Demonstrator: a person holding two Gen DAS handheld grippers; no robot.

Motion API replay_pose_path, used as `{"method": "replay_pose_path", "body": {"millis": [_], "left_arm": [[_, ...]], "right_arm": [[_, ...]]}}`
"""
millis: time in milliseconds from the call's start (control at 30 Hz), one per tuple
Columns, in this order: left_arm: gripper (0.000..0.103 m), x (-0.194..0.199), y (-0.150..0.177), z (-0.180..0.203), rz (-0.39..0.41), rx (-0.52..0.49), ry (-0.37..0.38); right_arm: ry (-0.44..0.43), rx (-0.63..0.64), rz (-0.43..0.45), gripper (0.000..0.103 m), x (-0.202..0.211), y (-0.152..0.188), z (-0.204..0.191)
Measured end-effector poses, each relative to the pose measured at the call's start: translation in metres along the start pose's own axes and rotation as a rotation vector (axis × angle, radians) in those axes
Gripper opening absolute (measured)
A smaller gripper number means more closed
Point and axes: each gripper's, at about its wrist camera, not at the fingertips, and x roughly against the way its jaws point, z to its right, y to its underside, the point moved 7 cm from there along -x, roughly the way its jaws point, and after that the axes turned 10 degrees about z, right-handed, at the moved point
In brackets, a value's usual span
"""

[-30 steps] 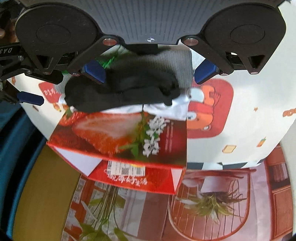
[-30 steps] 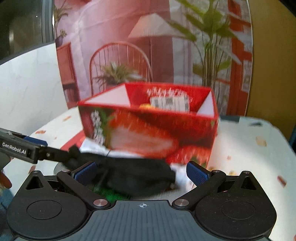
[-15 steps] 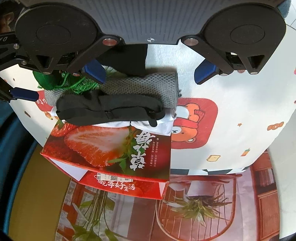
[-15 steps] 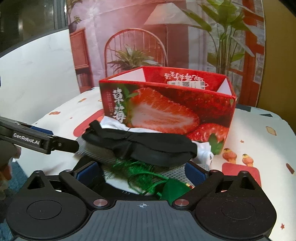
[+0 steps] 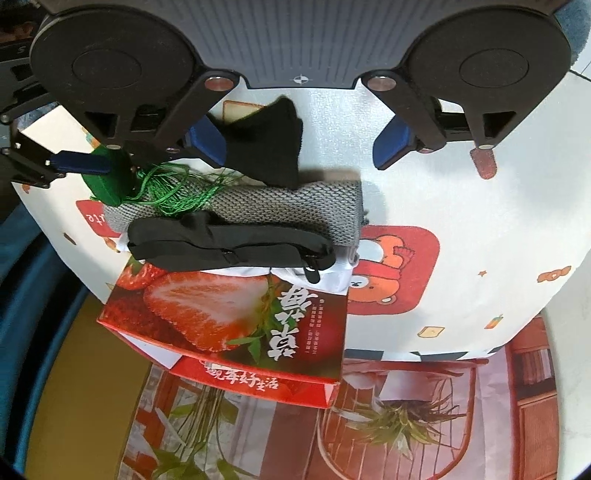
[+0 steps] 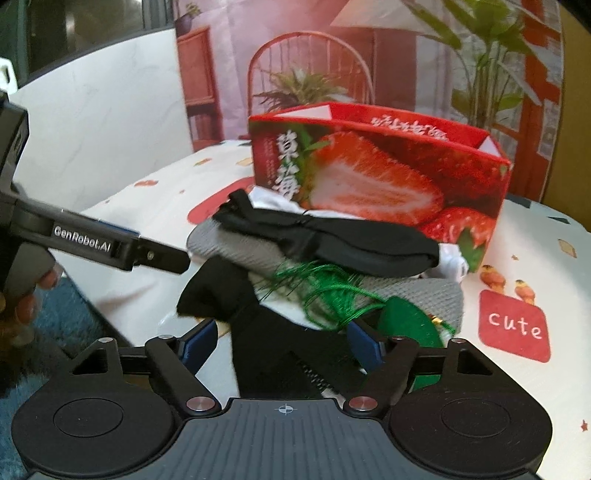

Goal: Organize soft objects
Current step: 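Withdraw both grippers and move them toward the black cloth items, then close both grippers on the black glove in the pile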

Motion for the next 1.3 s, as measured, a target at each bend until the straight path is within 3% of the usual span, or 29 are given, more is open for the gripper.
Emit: {"method": "replay_pose_path", "body": {"millis": [300, 433, 867, 1000, 1300], "left_arm": [[0.05, -0.012, 0.012, 0.005, -0.038, 0.028, 0.088], [0.049, -0.017, 0.015, 0.005, -0.039, 0.038, 0.11], [0.047, -0.045, 0.02, -0.001, -0.074, 0.121, 0.182], [0.029, -0.043, 0.022, 0.002, -0.061, 0.105, 0.183], [0.021, -0.036, 0.025, 0.001, -0.067, 0.103, 0.185]], "right_arm": [[0.017, -0.011, -0.105, 0.067, -0.016, 0.022, 0.003], [0.035, -0.02, -0.112, 0.06, -0.02, 0.027, 0.009], [0.024, 0.02, -0.094, 0.058, -0.022, 0.029, 0.008], [0.022, 0.015, -0.093, 0.057, -0.023, 0.028, 0.008], [0.023, -0.016, -0.096, 0.052, -0.019, 0.027, 0.012]]}}
